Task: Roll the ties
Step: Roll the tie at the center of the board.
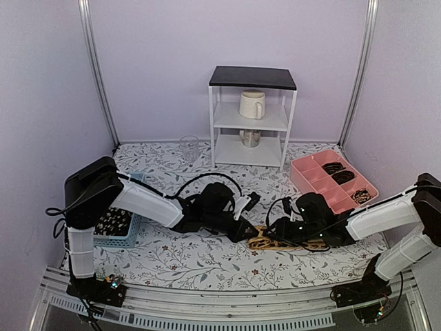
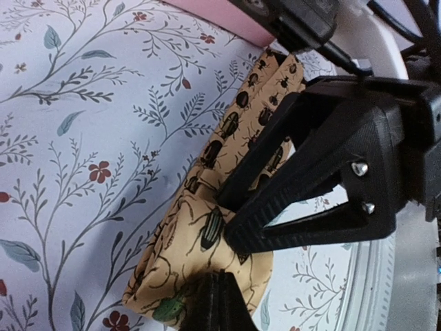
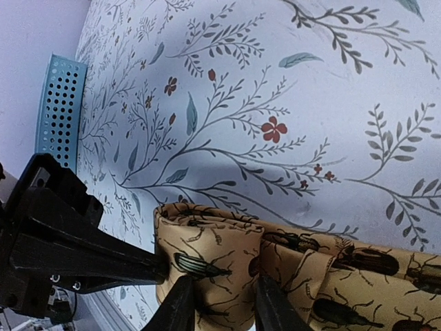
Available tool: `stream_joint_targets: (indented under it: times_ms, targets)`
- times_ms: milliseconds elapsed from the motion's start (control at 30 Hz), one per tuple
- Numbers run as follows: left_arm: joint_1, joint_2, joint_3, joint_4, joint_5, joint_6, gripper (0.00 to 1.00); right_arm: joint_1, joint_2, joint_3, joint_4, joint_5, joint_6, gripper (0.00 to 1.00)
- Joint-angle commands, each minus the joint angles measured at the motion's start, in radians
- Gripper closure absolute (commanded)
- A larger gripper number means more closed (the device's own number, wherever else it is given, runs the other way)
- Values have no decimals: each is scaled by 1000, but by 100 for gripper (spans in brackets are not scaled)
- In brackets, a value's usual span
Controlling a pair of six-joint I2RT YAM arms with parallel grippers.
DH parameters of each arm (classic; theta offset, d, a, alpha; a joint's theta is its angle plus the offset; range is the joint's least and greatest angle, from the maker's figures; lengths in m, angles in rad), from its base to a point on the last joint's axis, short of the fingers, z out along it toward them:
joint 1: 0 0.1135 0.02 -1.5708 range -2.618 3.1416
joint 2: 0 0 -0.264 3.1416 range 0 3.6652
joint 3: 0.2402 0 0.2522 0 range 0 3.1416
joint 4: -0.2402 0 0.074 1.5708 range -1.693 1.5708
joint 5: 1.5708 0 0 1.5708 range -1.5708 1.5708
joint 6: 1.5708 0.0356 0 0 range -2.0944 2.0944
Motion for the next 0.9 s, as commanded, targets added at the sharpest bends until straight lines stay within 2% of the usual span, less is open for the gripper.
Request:
stream_joint_targets:
  times_ms: [0, 200, 400, 867]
  targets:
    - [-13, -41, -32, -9, -53, -15, 98, -3, 36, 8, 41, -32, -9, 73]
    - [52, -201, -174, 11, -156, -46, 97, 13, 110, 25, 112, -103, 42, 75]
    - [97, -277, -309, 22, -197, -74, 98, 57, 181, 77, 140, -112, 123, 77]
    - [46, -145, -285, 111, -79, -96, 100, 58, 159, 26, 131, -57, 169, 81]
